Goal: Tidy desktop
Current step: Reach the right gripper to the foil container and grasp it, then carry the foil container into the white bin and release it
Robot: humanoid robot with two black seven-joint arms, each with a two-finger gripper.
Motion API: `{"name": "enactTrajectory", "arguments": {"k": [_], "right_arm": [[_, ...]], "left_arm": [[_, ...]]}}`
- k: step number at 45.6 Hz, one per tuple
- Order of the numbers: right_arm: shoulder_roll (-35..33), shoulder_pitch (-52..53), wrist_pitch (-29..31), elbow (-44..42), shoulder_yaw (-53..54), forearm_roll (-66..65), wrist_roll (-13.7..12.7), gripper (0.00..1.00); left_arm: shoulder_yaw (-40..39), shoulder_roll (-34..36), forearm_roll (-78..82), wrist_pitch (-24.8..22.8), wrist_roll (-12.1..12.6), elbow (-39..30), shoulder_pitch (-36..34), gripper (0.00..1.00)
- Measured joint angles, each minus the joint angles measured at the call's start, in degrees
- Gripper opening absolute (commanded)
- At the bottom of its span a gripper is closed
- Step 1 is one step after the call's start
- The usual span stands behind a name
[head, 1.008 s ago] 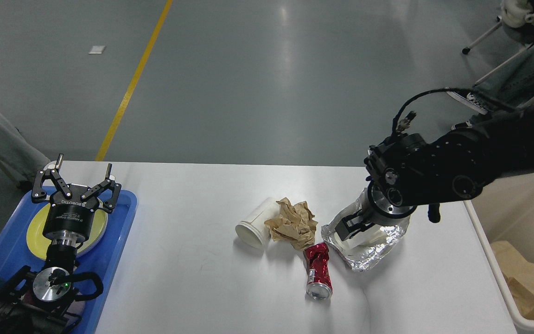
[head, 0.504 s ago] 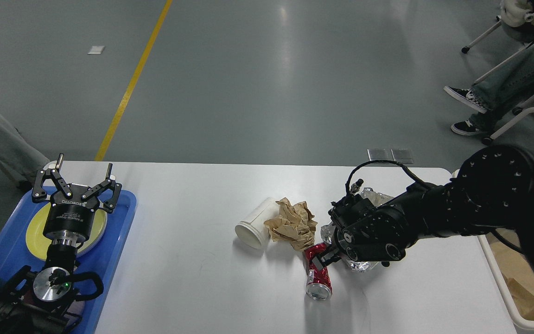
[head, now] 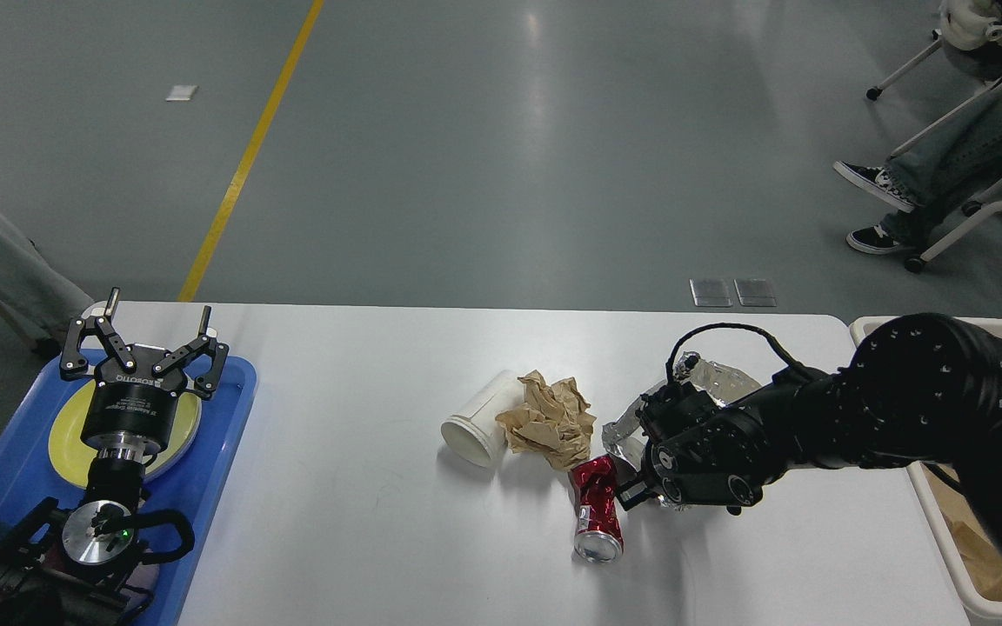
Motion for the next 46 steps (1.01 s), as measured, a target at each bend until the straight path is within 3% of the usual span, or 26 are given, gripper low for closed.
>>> {"name": "enactTrajectory", "arguments": {"k": [8, 15, 46], "right_arm": [[0.1, -0.1, 0.0, 0.0, 0.2, 0.3, 0.0, 0.28], [0.1, -0.3, 0.0, 0.0, 0.3, 0.5, 0.0, 0.01], [-1.8, 2.1, 0.9, 1.8, 0.1, 6.2, -0.2, 0.00]], "left_arm": [[0.0, 0.0, 0.0, 0.0, 0.0, 0.0, 0.0, 0.96], [0.0, 0.0, 0.0, 0.0, 0.0, 0.0, 0.0, 0.96], [0.0, 0.0, 0.0, 0.0, 0.0, 0.0, 0.0, 0.96]]}}
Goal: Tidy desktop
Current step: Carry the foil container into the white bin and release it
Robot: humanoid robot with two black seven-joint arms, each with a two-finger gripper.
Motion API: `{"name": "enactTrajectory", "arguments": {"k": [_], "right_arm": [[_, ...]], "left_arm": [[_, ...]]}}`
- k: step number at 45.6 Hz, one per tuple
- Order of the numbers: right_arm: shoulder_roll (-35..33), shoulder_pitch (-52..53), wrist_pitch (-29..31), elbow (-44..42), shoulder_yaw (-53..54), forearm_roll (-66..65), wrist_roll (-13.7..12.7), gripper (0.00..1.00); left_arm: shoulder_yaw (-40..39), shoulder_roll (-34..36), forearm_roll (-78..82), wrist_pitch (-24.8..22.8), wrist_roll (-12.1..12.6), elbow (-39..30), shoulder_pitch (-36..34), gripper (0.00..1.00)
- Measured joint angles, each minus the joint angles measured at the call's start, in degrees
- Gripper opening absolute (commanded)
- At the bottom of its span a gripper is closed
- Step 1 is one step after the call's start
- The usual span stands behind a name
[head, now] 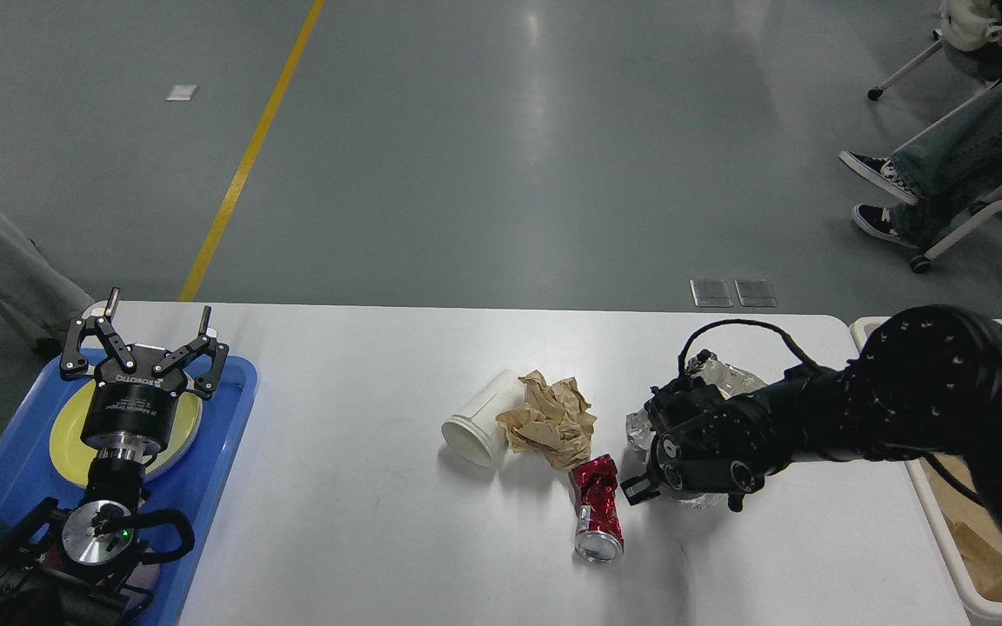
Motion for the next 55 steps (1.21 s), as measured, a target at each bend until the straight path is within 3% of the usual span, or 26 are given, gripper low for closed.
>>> {"name": "enactTrajectory", "arguments": {"k": [10, 23, 27, 35, 38, 46, 55], "right_arm": [[-6.3, 11.4, 5.4, 8.9, -1.9, 6.4, 0.0, 0.00], [-11.0, 38.7, 11.9, 26.8, -12.5, 20.9, 2.3, 0.00], [-14.1, 45.7, 14.8, 30.5, -14.7, 22.8, 6.7, 0.00], [-14.5, 55.0, 19.2, 34.0, -25.2, 23.7, 21.3, 0.00], [-14.0, 55.9, 19.6, 34.2, -28.3, 23.7, 23.5, 0.00], [-14.3, 56.3, 19.6, 34.2, -31.2, 23.6, 24.0, 0.00], [-21.2, 48.4, 12.7, 30.0, -35.2, 22.4, 22.2, 0.00]], "left_arm": [[0.0, 0.0, 0.0, 0.0, 0.0, 0.0, 0.0, 0.96], [0.0, 0.0, 0.0, 0.0, 0.0, 0.0, 0.0, 0.96], [0.0, 0.0, 0.0, 0.0, 0.0, 0.0, 0.0, 0.96], [-0.1, 0.0, 0.0, 0.0, 0.0, 0.0, 0.0, 0.96], [-0.1, 0.0, 0.0, 0.0, 0.0, 0.0, 0.0, 0.96], [-0.1, 0.1, 0.0, 0.0, 0.0, 0.0, 0.1, 0.96], [0.0, 0.1, 0.0, 0.0, 0.0, 0.1, 0.1, 0.96]]}}
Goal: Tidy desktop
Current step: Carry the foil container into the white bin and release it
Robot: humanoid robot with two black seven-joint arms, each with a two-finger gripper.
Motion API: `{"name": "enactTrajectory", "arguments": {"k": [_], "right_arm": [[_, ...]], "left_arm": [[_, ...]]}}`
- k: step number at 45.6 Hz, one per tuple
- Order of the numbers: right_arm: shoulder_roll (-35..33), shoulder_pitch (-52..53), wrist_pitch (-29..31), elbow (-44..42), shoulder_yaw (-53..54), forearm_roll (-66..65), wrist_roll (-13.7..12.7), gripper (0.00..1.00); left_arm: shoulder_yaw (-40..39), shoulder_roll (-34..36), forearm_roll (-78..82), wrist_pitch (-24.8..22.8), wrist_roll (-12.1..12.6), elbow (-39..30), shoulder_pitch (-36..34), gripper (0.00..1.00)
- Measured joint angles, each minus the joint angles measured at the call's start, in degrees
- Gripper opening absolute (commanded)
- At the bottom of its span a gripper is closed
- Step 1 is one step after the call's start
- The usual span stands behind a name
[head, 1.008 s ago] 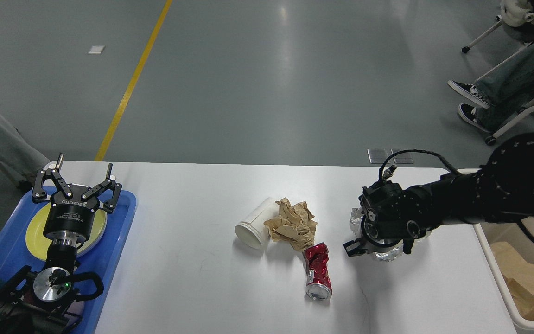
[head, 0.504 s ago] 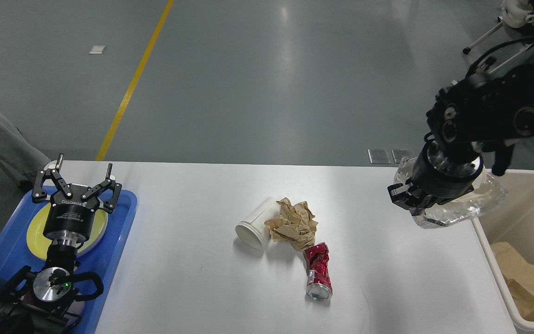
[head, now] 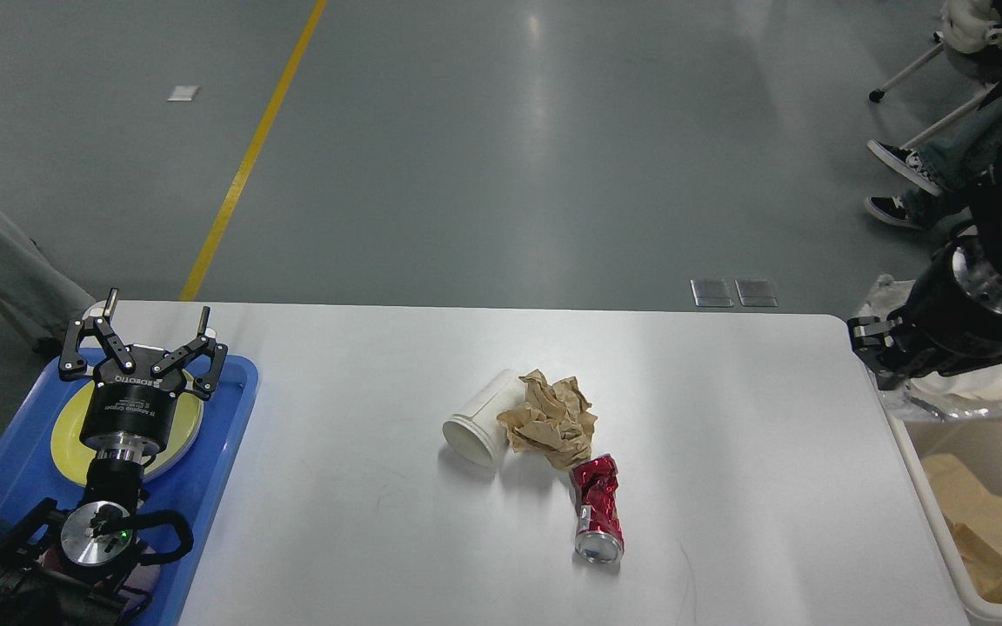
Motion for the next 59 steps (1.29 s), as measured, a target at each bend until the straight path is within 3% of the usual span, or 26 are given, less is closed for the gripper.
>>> {"name": "enactTrajectory", "arguments": {"k": [8, 21, 31, 43, 57, 59], "right_arm": [[-9.1, -14.0, -5.9, -11.4, 1.1, -3.6, -3.4, 0.00], [-15.3, -45.2, -16.4, -35.6, 14.0, -4.7, -3.9, 0.00], [-13.1, -67.0, -22.7, -52.1, 23.4, -3.8, -4.0, 0.00], [-5.0, -86.3, -23.4, -73.4, 35.5, -3.7, -4.0, 0.00], [-3.7, -88.6, -24.6, -75.9, 37.3, -3.7, -4.0, 0.00], [-3.6, -88.7, -24.6, -75.9, 37.3, -3.8, -4.0, 0.35]], "left_arm": [[0.0, 0.0, 0.0, 0.0, 0.0, 0.0, 0.0, 0.96], [0.0, 0.0, 0.0, 0.0, 0.0, 0.0, 0.0, 0.96], [0.0, 0.0, 0.0, 0.0, 0.0, 0.0, -0.1, 0.96], [0.0, 0.0, 0.0, 0.0, 0.0, 0.0, -0.1, 0.96], [0.0, 0.0, 0.0, 0.0, 0.0, 0.0, -0.1, 0.96], [0.0, 0.0, 0.0, 0.0, 0.0, 0.0, -0.1, 0.96]]}}
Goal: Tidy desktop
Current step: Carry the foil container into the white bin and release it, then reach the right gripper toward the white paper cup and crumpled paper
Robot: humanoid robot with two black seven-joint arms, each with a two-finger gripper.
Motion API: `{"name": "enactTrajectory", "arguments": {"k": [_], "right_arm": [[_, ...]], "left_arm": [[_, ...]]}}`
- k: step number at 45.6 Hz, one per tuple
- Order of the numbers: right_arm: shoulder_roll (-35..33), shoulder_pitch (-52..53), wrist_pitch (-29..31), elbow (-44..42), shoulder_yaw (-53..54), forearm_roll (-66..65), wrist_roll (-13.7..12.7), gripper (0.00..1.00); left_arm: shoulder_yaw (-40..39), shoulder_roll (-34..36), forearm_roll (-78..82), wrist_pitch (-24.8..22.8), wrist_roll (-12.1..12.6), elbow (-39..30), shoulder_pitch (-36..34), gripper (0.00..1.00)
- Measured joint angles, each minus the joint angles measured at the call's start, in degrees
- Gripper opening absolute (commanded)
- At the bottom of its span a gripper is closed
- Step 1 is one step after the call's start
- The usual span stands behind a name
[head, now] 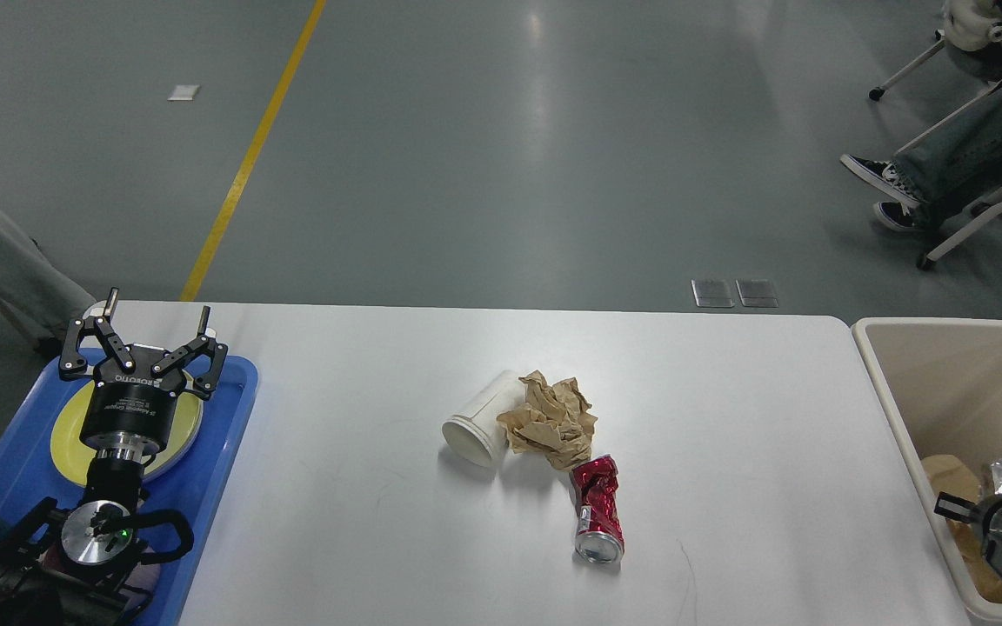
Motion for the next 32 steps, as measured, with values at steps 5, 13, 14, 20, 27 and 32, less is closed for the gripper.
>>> {"name": "enactTrajectory", "arguments": {"k": [5, 13, 14, 20, 27, 32], "right_arm": [[0.0, -0.1, -0.6, 0.0, 0.1, 0.0, 0.1, 0.87], [-0.1, 0.0, -4.0, 0.3, 0.3, 0.0, 0.4, 1.00], [-0.1, 0.0, -4.1, 0.4, 0.3, 0.0, 0.4, 1.00], [-0.3, -0.1, -4.3, 0.7, 0.3, 0.0, 0.4, 1.00], [-0.6, -0.1, -4.2, 1.0, 0.3, 0.0, 0.3, 1.00], [-0.9, 0.5, -4.1, 2.1, 0.3, 0.0, 0.2, 1.00]], "left_arm": [[0.0, 0.0, 0.0, 0.0, 0.0, 0.0, 0.0, 0.96], [0.0, 0.0, 0.0, 0.0, 0.0, 0.0, 0.0, 0.96], [0.0, 0.0, 0.0, 0.0, 0.0, 0.0, 0.0, 0.96], [0.0, 0.0, 0.0, 0.0, 0.0, 0.0, 0.0, 0.96], [0.0, 0.0, 0.0, 0.0, 0.0, 0.0, 0.0, 0.96], [0.0, 0.0, 0.0, 0.0, 0.0, 0.0, 0.0, 0.96]]}}
